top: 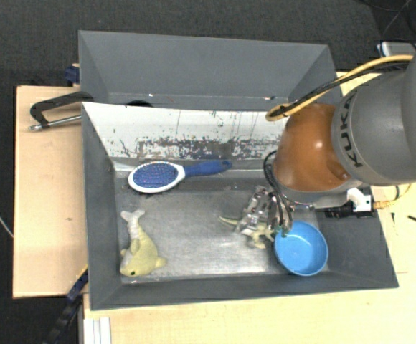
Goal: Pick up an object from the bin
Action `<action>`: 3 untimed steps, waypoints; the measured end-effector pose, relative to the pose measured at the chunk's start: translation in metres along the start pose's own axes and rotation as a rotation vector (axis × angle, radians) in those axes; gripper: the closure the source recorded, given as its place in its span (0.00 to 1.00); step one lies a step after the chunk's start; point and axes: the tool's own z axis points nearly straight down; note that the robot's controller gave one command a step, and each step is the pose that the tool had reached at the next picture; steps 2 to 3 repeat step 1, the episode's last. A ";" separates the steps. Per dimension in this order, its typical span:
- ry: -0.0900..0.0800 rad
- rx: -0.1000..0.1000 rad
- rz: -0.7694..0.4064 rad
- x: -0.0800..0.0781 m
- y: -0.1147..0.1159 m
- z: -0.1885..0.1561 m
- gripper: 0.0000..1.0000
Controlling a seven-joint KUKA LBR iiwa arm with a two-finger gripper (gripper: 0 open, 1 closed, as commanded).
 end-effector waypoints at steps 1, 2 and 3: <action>-0.009 0.002 -0.014 0.001 0.001 -0.145 1.00; -0.009 0.002 -0.014 0.001 0.001 -0.145 1.00; -0.009 0.002 -0.014 0.001 0.001 -0.145 1.00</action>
Offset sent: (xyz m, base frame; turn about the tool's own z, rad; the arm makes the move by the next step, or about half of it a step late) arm -0.0043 0.0001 0.1396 -0.0121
